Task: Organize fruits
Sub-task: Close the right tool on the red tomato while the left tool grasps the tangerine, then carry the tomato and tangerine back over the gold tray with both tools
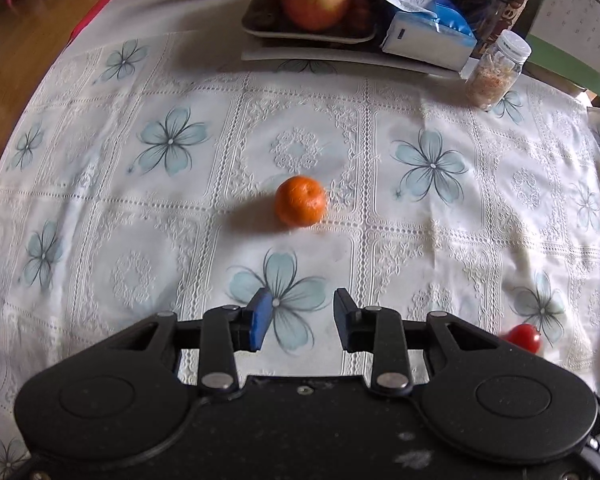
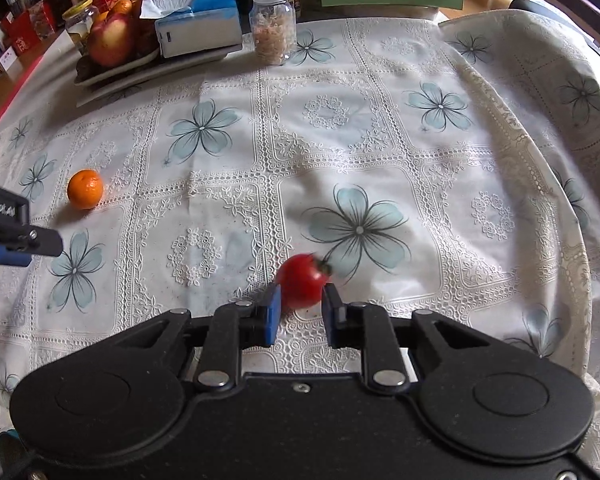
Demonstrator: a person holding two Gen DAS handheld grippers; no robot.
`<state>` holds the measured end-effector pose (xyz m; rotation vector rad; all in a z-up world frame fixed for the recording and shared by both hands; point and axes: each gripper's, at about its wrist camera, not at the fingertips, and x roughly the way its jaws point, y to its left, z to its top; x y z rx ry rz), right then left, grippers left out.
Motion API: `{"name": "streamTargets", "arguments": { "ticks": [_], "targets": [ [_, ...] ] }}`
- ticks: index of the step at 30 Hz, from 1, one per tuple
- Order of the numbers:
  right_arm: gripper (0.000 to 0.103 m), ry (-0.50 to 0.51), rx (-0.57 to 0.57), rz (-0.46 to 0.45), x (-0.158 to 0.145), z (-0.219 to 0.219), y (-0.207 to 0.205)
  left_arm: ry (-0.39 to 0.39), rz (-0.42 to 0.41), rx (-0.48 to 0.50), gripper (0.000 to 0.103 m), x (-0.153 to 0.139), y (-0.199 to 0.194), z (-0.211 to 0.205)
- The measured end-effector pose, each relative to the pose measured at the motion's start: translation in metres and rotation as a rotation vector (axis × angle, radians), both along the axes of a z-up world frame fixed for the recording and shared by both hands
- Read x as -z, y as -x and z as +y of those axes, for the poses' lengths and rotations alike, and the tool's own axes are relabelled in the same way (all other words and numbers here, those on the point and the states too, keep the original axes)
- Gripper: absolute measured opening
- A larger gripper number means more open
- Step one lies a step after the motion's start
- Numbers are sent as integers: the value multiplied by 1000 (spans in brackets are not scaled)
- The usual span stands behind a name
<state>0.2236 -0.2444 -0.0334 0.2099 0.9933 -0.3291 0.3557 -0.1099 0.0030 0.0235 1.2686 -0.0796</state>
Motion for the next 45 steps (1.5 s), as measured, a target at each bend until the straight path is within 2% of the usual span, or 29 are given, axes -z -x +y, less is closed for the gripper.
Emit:
{"name": "streamTargets", "arguments": {
  "ticks": [6,14,27,34,39,45],
  "targets": [
    [31,-62,4,66,17,-4,-7,-23,-23,2,33,4,-12,-2],
    [34,-85,20,74,20,-7,-10,5,-15,-8,34,12,-38,0],
    [36,-78,18,85,21,-6,-13,-30,-7,-34,35,36,-72,-9],
    [36,-100,22,85,20,-10,-13,-75,-22,-12,36,41,-74,-17],
    [36,-134,20,78,18,-16,-12,-23,11,-23,36,37,-71,-9],
    [37,-206,53,18,4,-39,-9,-35,-6,3,36,18,-48,-4]
  ]
}}
